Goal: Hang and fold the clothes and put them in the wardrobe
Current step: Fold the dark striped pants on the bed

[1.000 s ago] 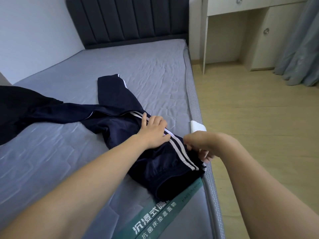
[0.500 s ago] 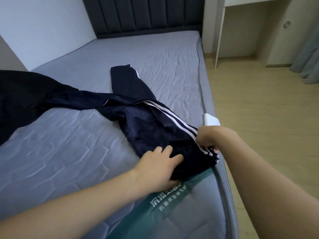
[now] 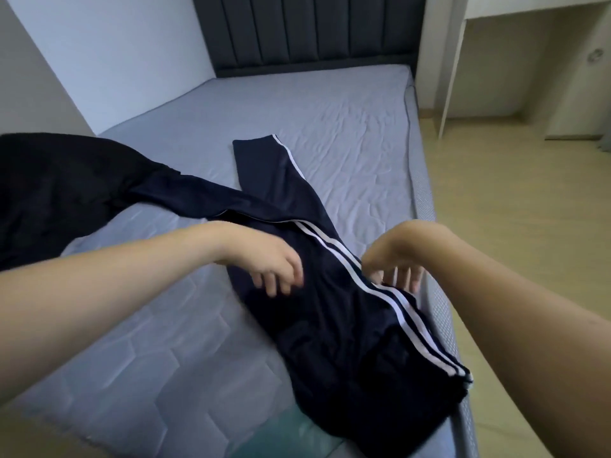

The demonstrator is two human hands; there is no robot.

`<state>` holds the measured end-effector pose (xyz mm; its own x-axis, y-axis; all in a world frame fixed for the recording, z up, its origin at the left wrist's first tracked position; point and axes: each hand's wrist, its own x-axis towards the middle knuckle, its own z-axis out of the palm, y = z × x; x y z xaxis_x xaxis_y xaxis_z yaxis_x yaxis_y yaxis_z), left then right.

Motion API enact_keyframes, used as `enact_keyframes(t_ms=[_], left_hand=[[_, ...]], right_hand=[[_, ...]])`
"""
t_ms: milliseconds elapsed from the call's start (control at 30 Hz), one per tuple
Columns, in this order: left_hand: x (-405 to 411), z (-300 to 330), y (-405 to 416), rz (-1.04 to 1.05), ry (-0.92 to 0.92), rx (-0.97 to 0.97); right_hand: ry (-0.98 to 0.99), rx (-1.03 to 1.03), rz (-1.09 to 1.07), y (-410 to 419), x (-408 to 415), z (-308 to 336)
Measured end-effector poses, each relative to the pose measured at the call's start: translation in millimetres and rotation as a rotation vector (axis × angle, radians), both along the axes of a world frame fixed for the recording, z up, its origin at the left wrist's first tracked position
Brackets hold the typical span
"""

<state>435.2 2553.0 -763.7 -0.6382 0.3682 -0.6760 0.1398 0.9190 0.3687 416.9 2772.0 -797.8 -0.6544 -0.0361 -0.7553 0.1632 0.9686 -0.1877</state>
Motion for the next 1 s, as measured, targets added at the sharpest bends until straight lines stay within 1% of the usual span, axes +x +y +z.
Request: enact_keyframes(t_ms=[67,100,133,233,333,400,467,567,667,700,767,800,933,967,1000], left_hand=[[-34,-14,-38,0.188,0.300,-0.034],[-46,-25,-57,0.271,0.393,-0.048],[-55,-36,-75,0.367,0.439,-0.035],[-75,-69,-124,0.692,0.450,0.122],[-98,-87,-165,1.002,0.481,0.302],[-120,-89,-189,1.200,0.471,0.481],[-146,-87,-211,1.340,0.453,0.672],[-182,-87,-236,1.455,0.382,0.893],[-217,-97,-257,1.535,0.251,1.024],[-228,-102,-263,1.580,0.239,1.032],[-247,-110,-276,1.694,0.282,0.951],[-257,-113,-282,1.728,0.297,0.916],[-299,-103,-287,1.699,0.253,0.931],[-312,-95,-286,1.705,0.276,0.952],[-327,-86,-282,1.696,0.339,0.965]], right_hand=[[0.163,-0.072,0.003,-25,-20,-2],[0.259,-0.094,0.040,-42,-31,-4],[0.350,-0.114,0.079,-60,-41,-7],[0.546,-0.120,0.101,-114,-69,-18],[0.710,-0.020,0.154,-154,-91,-24],[0.741,0.030,0.205,-177,-108,-30],[0.747,0.058,0.249,-199,-123,-38],[0.780,0.091,0.304,-228,-147,-54],[0.888,0.156,0.347,-249,-171,-64],[0.936,0.175,0.374,-253,-179,-66],[1.002,0.171,0.400,-257,-195,-67],[1.015,0.136,0.393,-256,-203,-66],[1.022,-0.010,0.352,-236,-236,-60],[1.038,-0.023,0.341,-228,-244,-58],[1.054,-0.036,0.318,-220,-253,-55]])
